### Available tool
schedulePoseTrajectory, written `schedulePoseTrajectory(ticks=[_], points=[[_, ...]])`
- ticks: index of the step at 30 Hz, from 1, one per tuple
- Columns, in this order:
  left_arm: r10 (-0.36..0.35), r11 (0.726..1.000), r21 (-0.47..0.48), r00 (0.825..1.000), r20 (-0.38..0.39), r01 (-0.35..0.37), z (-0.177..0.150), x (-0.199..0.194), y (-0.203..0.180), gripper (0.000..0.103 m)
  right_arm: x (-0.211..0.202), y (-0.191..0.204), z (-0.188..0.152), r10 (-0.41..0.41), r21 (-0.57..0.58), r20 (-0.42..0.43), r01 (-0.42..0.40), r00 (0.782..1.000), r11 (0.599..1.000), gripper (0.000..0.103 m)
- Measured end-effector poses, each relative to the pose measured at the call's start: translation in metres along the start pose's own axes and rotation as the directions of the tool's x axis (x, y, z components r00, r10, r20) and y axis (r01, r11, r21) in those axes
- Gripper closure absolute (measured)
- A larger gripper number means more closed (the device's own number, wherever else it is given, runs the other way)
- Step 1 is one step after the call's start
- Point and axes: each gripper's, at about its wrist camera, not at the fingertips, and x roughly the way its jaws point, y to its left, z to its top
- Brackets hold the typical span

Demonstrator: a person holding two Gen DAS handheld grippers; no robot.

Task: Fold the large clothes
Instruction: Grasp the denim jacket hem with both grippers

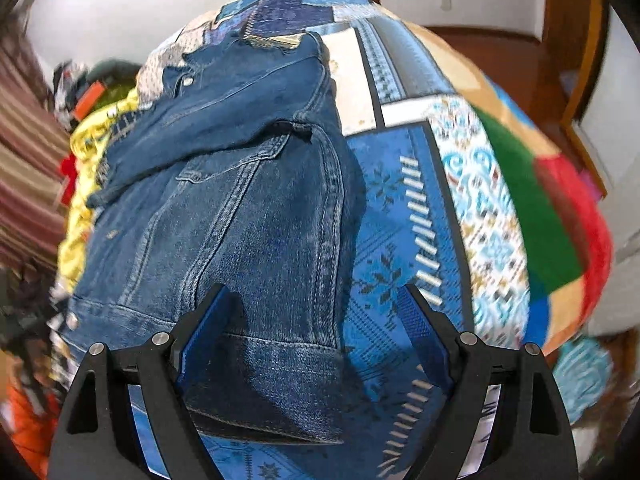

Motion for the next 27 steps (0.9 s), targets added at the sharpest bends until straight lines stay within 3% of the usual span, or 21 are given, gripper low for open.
schedulePoseTrajectory(ticks=[3,9,10,13,16,22,27], points=[[-0.037,0.999,-0.003,0.999,-0.02,0.037,-0.003,0.007,-0.004,0.03,0.001,0.001,-0.002,0.011,0.019,0.012,-0.011,1.0,1.0,0.022],[-0.108,0.994,0.006,0.994,-0.019,0.108,-0.004,0.009,-0.012,0.043,0.003,0.008,0.001,0.069,0.012,0.011,-0.07,0.998,0.998,0.06],[-0.109,0.994,0.003,0.994,-0.012,0.109,-0.004,0.008,-0.013,0.046,0.005,0.008,0.003,0.078,0.015,0.007,-0.078,0.997,0.997,0.066],[-0.147,0.987,-0.064,0.989,0.021,0.148,-0.001,0.004,-0.004,0.075,0.011,0.007,0.007,0.09,0.031,0.002,-0.09,0.996,0.995,0.085],[-0.185,0.975,-0.117,0.981,0.057,0.19,0.005,-0.002,0.008,0.083,0.01,0.007,0.01,0.101,0.039,-0.001,-0.101,0.995,0.994,0.09],[-0.159,0.985,-0.042,0.978,0.138,0.166,0.03,-0.03,-0.01,0.085,0.0,0.021,0.03,0.148,-0.015,0.042,-0.148,0.988,0.989,0.092],[-0.179,0.984,0.039,0.954,0.242,0.175,0.07,-0.064,-0.037,0.088,-0.018,0.044,0.062,0.177,-0.089,0.122,-0.167,0.977,0.982,0.094]])
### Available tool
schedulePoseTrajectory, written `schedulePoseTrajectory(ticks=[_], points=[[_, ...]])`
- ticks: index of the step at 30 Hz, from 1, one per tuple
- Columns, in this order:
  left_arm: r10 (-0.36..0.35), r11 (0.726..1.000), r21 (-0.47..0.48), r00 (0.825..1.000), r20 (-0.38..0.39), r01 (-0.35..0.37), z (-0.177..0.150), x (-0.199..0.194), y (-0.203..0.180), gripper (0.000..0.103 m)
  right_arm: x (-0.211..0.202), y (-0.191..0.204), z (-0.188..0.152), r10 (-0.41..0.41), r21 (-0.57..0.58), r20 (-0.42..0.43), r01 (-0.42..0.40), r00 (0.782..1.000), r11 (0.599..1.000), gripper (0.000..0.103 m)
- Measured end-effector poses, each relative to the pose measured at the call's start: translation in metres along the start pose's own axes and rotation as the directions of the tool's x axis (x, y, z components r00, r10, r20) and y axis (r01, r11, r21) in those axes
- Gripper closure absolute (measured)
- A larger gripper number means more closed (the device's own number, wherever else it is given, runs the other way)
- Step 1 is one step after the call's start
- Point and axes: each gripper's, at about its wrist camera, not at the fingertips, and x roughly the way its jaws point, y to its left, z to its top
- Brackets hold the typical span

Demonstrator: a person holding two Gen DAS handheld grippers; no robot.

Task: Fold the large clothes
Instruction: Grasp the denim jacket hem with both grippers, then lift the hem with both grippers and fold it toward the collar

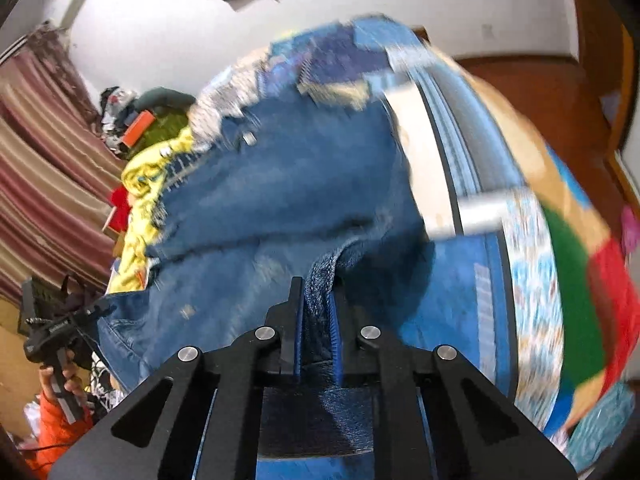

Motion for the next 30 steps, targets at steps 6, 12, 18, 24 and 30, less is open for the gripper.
schedulePoseTrajectory(ticks=[6,12,18,24,30], points=[[-0.015,0.999,0.051,0.991,0.13,0.008,0.087,0.0,-0.029,0.088,-0.005,0.031,0.066,-0.027,-0.107,0.143,0.043,0.989,0.993,0.094],[0.059,0.998,0.025,0.98,0.191,-0.065,0.159,0.04,-0.02,0.089,0.026,0.026,0.135,-0.087,-0.081,0.194,0.104,0.977,0.991,0.094],[0.16,0.987,-0.042,0.983,0.088,-0.156,0.182,0.117,0.025,0.089,0.1,-0.005,0.168,-0.184,-0.019,0.111,0.187,0.977,0.982,0.094],[0.235,0.97,-0.059,0.971,-0.037,-0.237,0.17,0.185,0.062,0.088,0.155,-0.018,0.17,-0.258,-0.061,0.022,0.259,0.966,0.964,0.094],[0.281,0.96,0.017,0.956,-0.087,-0.28,0.154,0.216,0.069,0.085,0.171,-0.029,0.163,-0.28,-0.148,-0.025,0.274,0.96,0.95,0.094]])
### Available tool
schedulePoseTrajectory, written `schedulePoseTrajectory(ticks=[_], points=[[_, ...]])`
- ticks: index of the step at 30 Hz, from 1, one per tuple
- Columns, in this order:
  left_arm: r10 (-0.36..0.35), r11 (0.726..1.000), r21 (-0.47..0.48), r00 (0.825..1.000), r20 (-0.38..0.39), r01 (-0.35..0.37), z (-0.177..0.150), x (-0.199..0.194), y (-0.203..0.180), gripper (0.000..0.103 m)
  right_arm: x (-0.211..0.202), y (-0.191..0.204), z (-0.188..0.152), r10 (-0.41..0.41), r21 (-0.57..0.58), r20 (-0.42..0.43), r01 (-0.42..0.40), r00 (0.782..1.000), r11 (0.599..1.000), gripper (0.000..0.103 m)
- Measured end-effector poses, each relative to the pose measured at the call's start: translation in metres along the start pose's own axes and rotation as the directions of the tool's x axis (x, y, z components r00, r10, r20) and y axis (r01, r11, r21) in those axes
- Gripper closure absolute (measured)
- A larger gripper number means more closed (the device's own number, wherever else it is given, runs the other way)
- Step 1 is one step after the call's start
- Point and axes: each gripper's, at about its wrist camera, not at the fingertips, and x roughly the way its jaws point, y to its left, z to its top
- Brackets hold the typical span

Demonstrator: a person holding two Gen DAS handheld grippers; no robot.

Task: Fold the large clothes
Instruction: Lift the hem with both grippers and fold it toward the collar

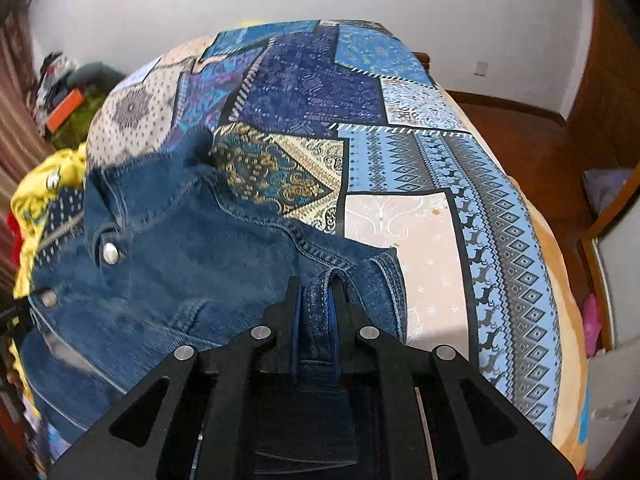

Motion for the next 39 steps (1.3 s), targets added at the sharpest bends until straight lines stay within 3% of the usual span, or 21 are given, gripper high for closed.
schedulePoseTrajectory(ticks=[5,9,11,12,13,14,16,18,22,25,33,39], points=[[0.064,0.993,0.101,0.998,-0.002,-0.063,-0.005,-0.006,-0.013,0.084,-0.015,-0.002,-0.003,0.006,-0.092,-0.003,-0.007,1.0,0.996,0.092],[0.11,0.979,0.172,0.994,0.0,-0.109,-0.006,-0.023,-0.022,0.083,-0.041,0.002,-0.003,0.018,-0.14,-0.001,-0.018,1.0,0.99,0.085],[0.134,0.969,0.206,0.991,0.01,-0.133,-0.006,-0.031,-0.03,0.082,-0.051,0.005,-0.001,-0.027,-0.161,0.027,0.031,0.999,0.986,0.071],[0.139,0.966,0.218,0.99,0.017,-0.139,-0.006,-0.037,-0.032,0.081,-0.06,0.007,-0.001,-0.076,-0.173,0.057,0.085,0.995,0.981,0.052],[0.148,0.963,0.225,0.989,0.024,-0.15,-0.006,-0.043,-0.035,0.075,-0.068,0.009,0.0,-0.112,-0.182,0.097,0.128,0.989,0.975,0.037],[0.174,0.957,0.227,0.984,0.039,-0.178,-0.005,-0.051,-0.037,0.061,-0.076,0.009,0.001,-0.125,-0.184,0.13,0.148,0.984,0.972,0.035],[0.204,0.949,0.225,0.974,0.098,-0.221,-0.005,-0.069,-0.042,0.041,-0.095,0.008,0.0,-0.115,-0.176,0.186,0.148,0.976,0.973,0.034],[0.174,0.952,0.226,0.971,0.161,-0.208,-0.006,-0.093,-0.046,0.04,-0.109,0.007,-0.001,-0.077,-0.162,0.188,0.108,0.979,0.981,0.034],[0.092,0.961,0.242,0.978,0.188,-0.137,-0.013,-0.126,-0.057,0.039,-0.129,0.015,-0.012,0.002,-0.181,0.18,0.031,0.984,0.983,0.033],[0.054,0.95,0.291,0.979,0.195,-0.11,-0.029,-0.14,-0.07,0.031,-0.134,0.027,-0.027,0.02,-0.219,0.171,0.018,0.985,0.976,0.03],[0.065,0.907,0.408,0.991,0.113,-0.106,-0.077,-0.114,-0.097,0.028,-0.109,0.05,-0.064,0.055,-0.267,0.063,-0.036,0.996,0.963,0.029],[0.05,0.923,0.381,0.999,0.012,-0.051,-0.089,-0.079,-0.096,0.028,-0.08,0.055,-0.079,0.068,-0.239,-0.024,-0.072,0.997,0.968,0.029]])
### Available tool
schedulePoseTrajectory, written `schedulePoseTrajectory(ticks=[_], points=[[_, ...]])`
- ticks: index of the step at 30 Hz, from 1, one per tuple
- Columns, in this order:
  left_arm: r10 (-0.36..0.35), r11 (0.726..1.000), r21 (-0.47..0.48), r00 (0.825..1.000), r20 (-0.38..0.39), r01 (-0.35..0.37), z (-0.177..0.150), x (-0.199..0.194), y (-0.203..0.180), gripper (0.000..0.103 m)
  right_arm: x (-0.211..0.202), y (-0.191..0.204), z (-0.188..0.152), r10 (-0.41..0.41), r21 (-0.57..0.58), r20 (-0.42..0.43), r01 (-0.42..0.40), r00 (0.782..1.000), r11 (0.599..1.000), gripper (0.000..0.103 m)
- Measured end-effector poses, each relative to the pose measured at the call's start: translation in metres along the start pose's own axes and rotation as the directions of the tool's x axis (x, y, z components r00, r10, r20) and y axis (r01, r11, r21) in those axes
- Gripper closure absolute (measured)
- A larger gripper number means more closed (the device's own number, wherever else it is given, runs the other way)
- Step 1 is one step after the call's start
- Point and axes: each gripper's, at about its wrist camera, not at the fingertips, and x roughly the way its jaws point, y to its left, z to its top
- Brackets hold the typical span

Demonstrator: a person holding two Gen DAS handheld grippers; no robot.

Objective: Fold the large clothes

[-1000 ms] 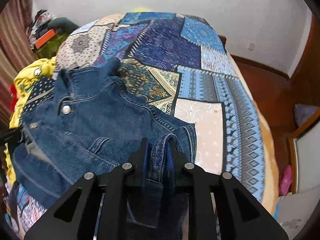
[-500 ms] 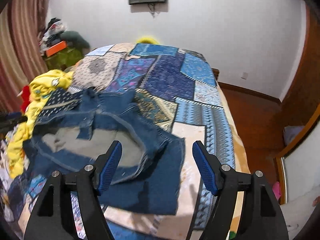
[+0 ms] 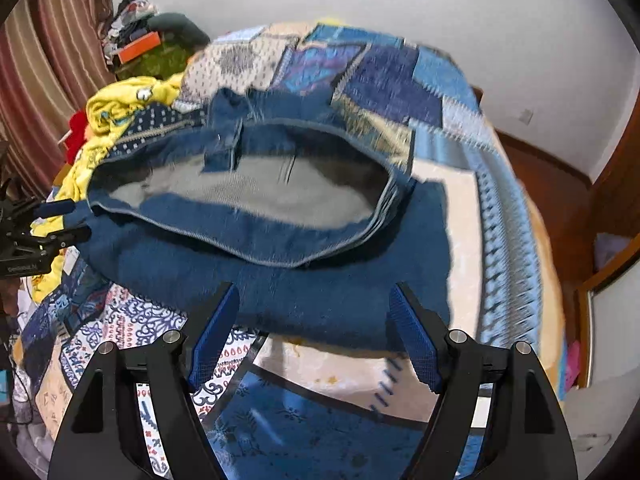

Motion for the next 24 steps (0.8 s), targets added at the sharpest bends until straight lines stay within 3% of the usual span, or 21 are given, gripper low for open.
schedulePoseTrajectory(ticks=[4,10,15,20,24], points=[[-0.016,1.0,-0.018,1.0,-0.026,0.016,0.006,0.021,0.003,0.027,0.029,0.005,0.005,-0.001,-0.006,-0.073,0.0,0.997,1.0,0.028],[-0.019,0.998,-0.069,0.999,-0.045,0.016,0.03,0.052,0.02,0.023,0.051,0.012,0.018,0.016,-0.018,-0.076,-0.018,0.997,1.0,0.018],[0.091,0.994,-0.057,0.995,-0.033,-0.093,0.067,0.065,0.035,0.024,0.074,0.013,0.041,-0.017,-0.045,-0.096,0.012,0.995,0.999,0.018],[0.248,0.967,-0.076,0.968,0.05,-0.244,0.116,0.055,0.064,0.024,0.077,-0.005,0.084,-0.084,0.028,-0.006,0.084,0.996,0.996,0.018],[0.264,0.955,-0.173,0.955,0.132,-0.241,0.144,0.025,0.093,0.023,0.056,-0.014,0.113,-0.223,0.114,0.128,0.209,0.966,0.971,0.018]])
